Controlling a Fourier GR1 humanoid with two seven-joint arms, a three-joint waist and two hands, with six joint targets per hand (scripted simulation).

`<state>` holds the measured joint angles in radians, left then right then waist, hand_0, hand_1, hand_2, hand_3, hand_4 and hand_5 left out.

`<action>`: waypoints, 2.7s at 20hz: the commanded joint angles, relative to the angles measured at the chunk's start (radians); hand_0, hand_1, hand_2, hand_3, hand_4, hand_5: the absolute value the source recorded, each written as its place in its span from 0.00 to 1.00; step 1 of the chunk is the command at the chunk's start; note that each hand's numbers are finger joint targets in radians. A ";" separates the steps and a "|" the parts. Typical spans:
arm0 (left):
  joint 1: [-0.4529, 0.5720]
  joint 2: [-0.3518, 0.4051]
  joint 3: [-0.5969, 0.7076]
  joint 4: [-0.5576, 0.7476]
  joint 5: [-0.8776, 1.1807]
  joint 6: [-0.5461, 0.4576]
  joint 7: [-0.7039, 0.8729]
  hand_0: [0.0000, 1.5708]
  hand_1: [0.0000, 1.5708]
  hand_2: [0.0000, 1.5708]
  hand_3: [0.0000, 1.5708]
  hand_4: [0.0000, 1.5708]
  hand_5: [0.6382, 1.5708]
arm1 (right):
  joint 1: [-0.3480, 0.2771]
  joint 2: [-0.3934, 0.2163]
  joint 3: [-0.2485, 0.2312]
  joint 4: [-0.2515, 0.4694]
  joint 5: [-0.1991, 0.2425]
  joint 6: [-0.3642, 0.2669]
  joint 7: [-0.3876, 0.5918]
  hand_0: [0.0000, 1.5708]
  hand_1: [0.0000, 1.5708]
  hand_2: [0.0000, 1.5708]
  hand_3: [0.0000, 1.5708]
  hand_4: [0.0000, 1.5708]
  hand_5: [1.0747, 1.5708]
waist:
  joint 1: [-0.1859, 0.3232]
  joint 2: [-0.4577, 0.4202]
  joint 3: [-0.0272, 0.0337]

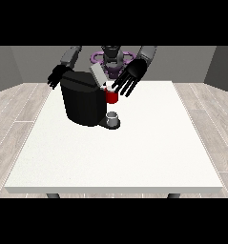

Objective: Insert the coffee pod into the coffee machine and close the lid

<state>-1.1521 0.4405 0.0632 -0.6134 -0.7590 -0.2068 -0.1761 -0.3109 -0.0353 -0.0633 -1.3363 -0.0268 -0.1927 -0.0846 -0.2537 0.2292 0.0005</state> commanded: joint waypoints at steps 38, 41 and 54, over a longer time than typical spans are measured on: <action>0.579 -0.401 0.291 -0.184 0.558 -0.120 -0.060 0.00 0.00 0.00 0.00 0.04 1.00 | 0.067 -0.176 -0.013 -0.095 -0.057 0.221 0.089 0.00 0.00 0.00 0.00 0.00 1.00 | 0.393 -0.426 -0.0002; 0.597 -0.430 0.276 -0.231 0.584 -0.120 0.005 0.00 0.00 0.00 0.00 0.02 1.00 | 0.025 -0.158 0.028 -0.093 -0.005 0.193 0.133 0.00 0.00 0.00 0.00 0.15 1.00 | 0.412 -0.434 -0.0003; 0.793 -0.436 0.180 -0.539 0.696 -0.107 0.031 0.00 0.00 0.00 0.00 0.00 1.00 | -0.100 -0.203 -0.086 0.070 -0.090 0.278 0.135 0.00 0.00 0.00 0.00 0.00 1.00 | 0.449 -0.312 -0.0002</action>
<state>-0.4077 0.0166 0.2589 -1.0845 -0.0887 -0.3008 -0.1399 -0.3565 -0.1868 -0.0854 -1.3265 -0.0734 0.0460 0.0267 0.1681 -0.1186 0.0003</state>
